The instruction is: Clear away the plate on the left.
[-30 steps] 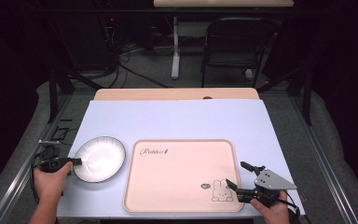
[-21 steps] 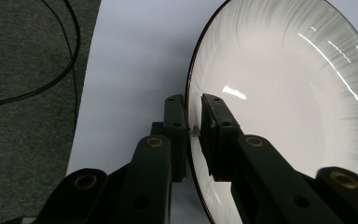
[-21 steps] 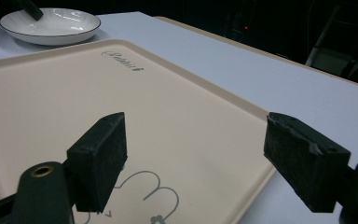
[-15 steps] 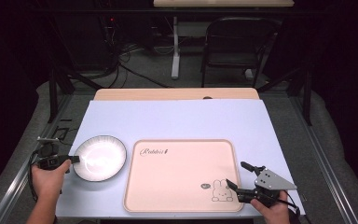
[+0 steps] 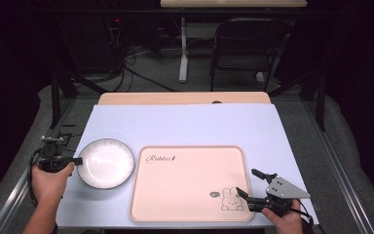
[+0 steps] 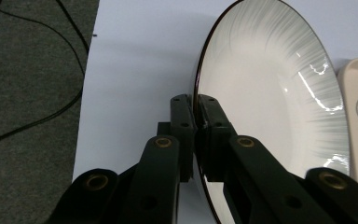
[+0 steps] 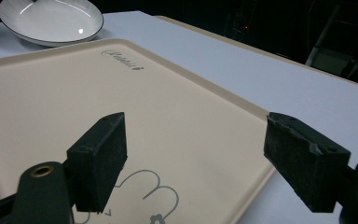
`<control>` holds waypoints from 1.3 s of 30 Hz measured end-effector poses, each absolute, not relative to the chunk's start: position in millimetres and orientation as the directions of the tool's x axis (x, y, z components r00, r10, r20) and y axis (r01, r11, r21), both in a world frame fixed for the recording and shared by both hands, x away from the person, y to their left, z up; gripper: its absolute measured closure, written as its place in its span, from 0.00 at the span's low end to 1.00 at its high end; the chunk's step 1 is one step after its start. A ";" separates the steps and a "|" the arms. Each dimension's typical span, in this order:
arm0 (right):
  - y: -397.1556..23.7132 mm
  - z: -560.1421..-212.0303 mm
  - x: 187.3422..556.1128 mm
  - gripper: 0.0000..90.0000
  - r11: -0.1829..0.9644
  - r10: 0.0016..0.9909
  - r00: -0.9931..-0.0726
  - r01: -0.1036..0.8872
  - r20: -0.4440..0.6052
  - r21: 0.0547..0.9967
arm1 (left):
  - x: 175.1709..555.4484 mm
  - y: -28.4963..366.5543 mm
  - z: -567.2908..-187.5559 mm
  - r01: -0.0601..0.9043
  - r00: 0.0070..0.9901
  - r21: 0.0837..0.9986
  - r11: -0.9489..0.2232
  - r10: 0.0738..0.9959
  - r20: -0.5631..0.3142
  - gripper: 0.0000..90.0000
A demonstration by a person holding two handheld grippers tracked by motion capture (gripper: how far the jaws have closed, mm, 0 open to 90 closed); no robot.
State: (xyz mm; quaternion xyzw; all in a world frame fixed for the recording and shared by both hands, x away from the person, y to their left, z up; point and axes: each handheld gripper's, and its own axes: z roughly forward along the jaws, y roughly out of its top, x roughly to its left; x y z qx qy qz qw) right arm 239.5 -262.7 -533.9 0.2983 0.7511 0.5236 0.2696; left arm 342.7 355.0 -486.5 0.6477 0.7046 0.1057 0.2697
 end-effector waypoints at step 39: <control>-263.0 -534.1 239.7 0.23 0.272 0.730 -0.677 0.167 -0.090 0.948 | 358.7 337.6 -441.1 0.856 0.089 0.515 -0.050 0.995 -0.052 0.96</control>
